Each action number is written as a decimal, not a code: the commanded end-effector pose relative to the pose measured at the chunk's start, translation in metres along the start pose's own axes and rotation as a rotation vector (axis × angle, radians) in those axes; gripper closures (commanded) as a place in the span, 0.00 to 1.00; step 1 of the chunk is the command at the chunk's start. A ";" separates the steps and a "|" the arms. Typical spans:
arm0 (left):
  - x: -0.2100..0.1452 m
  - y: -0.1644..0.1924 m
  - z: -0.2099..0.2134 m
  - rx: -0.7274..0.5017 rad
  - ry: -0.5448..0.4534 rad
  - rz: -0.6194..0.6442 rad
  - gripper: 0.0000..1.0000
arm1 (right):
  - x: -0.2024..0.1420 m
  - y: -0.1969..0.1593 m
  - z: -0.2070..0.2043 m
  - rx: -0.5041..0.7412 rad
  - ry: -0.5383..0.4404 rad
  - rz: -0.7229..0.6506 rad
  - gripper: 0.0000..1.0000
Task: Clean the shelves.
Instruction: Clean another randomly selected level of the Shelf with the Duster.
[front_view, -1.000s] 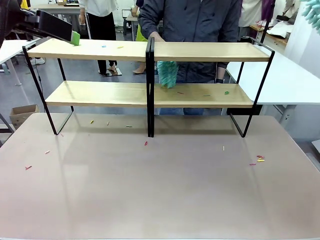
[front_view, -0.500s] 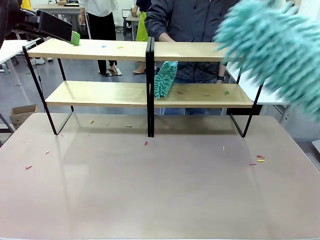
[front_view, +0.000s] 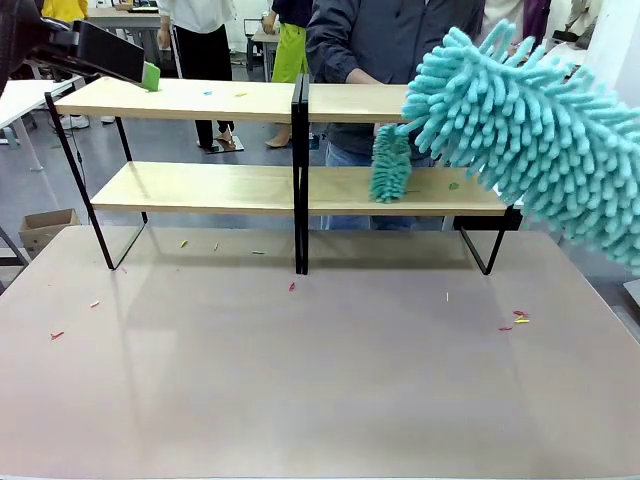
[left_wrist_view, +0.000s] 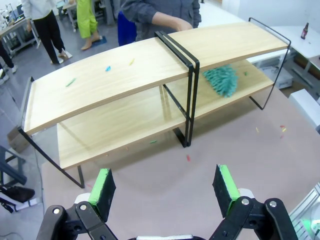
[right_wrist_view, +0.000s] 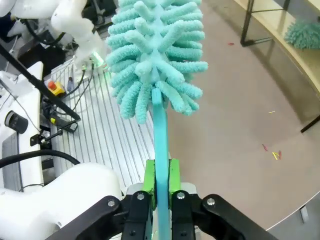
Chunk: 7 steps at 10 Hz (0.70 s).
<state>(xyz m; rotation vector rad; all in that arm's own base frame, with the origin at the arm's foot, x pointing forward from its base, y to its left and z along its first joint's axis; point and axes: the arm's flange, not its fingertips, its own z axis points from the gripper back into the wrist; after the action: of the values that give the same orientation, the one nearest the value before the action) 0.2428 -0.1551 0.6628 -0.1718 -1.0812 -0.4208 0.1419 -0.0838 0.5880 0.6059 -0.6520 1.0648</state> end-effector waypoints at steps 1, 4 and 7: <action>-0.002 0.001 -0.002 -0.002 -0.005 0.002 0.00 | 0.027 0.004 -0.008 -0.028 -0.014 -0.006 0.88; -0.002 0.001 -0.002 -0.002 -0.005 0.002 0.00 | 0.093 0.002 -0.047 -0.132 -0.174 -0.048 0.88; -0.002 0.001 -0.002 -0.002 -0.005 0.002 0.00 | 0.226 0.007 -0.092 -0.144 -0.007 -0.023 0.88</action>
<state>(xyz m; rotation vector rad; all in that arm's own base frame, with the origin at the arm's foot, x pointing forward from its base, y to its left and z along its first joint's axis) 0.2432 -0.1549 0.6626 -0.1721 -1.0803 -0.4201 0.1970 0.0922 0.6643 0.5179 -0.7967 1.0033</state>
